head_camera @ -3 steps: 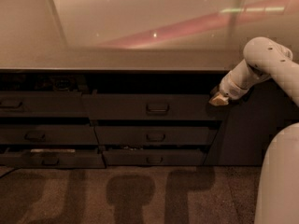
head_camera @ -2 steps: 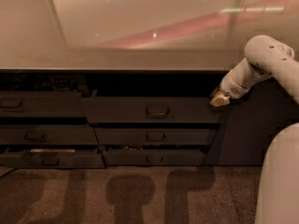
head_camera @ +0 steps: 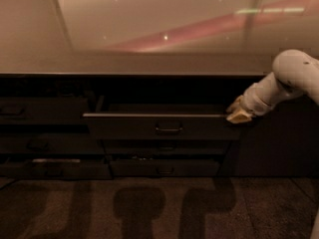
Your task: Open top drawer
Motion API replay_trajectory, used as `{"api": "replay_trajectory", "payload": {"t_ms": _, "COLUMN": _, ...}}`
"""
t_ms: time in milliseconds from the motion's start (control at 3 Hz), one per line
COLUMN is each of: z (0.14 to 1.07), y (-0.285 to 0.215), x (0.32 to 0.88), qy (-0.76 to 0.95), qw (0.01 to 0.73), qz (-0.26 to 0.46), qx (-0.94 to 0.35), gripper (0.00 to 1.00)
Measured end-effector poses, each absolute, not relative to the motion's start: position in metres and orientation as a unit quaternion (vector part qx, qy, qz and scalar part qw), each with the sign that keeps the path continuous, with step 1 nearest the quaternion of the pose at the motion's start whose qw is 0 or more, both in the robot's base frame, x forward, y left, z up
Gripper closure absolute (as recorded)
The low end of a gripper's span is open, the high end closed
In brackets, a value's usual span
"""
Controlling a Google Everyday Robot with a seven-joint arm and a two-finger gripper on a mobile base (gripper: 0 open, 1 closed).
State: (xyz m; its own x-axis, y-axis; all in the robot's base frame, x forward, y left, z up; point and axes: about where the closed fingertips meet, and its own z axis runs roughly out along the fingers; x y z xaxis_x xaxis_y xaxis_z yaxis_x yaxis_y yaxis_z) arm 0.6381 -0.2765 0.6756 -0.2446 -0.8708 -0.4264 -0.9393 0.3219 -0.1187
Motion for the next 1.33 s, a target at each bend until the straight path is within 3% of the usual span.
{"api": "replay_trajectory", "payload": {"t_ms": 667, "z": 0.674, "y": -0.275, "x": 0.631, "qy": 0.782, "qw": 0.212, "qz": 0.083, "qx": -0.581, "gripper": 1.0}}
{"api": "replay_trajectory", "payload": {"t_ms": 1333, "z": 0.684, "y": -0.279, "x": 0.602, "qy": 0.744, "qw": 0.259, "qz": 0.041, "qx": -0.615, "gripper": 1.0}}
